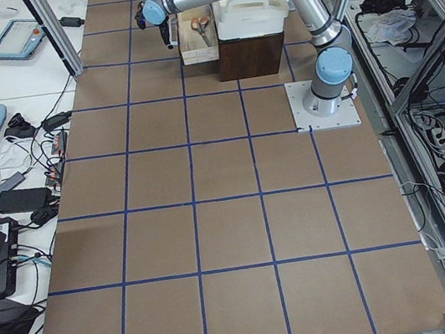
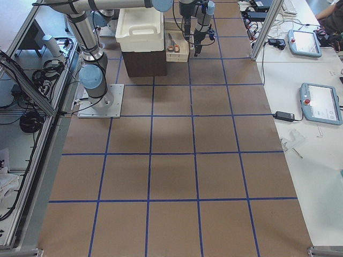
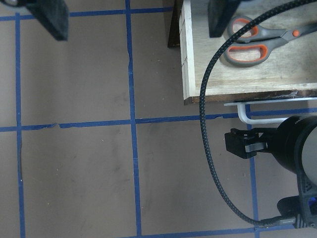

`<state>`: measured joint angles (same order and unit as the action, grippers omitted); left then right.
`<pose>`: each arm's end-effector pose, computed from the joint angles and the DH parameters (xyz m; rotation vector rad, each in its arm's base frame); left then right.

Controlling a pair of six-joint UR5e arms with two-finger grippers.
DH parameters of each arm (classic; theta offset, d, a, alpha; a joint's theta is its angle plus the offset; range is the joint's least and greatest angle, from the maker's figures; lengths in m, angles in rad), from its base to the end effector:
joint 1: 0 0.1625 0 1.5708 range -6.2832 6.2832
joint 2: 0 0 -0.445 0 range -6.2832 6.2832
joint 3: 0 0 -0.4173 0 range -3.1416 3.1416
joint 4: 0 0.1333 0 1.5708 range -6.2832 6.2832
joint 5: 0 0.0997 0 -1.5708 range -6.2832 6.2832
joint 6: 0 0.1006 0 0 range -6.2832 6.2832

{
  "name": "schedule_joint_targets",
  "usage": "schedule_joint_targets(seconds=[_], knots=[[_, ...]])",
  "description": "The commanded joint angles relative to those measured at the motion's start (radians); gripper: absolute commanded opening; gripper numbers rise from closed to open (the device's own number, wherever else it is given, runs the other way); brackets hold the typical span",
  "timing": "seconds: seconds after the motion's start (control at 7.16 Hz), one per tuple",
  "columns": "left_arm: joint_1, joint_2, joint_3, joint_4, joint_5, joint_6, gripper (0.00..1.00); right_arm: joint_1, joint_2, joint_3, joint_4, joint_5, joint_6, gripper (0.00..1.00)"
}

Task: Put scissors in drawer and close it
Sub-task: 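Push the drawer closed with the left gripper toward the robot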

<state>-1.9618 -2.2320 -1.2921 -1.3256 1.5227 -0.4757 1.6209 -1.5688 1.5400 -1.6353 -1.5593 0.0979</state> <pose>-0.4118 -0.6365 0.2448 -0.1372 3.1163 0.2262 0.1607 -0.5193 0.5286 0.0737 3.1191 -0.1439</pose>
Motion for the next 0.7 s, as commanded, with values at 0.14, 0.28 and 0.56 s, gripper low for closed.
schedule_joint_targets(seconds=[0.14, 0.28, 0.56], knots=[[-0.011, 0.06, -0.097, -0.007, 0.002, -0.001, 1.0, 0.001, 0.001, 0.002, 0.0, -0.001, -0.006, 1.0], [-0.012, 0.083, -0.114, -0.024, 0.001, 0.0, 1.0, -0.002, 0.001, 0.002, 0.002, -0.002, -0.004, 1.0], [-0.014, 0.107, -0.173, -0.026, 0.005, -0.001, 1.0, -0.003, 0.001, 0.005, 0.008, -0.004, -0.001, 1.0]])
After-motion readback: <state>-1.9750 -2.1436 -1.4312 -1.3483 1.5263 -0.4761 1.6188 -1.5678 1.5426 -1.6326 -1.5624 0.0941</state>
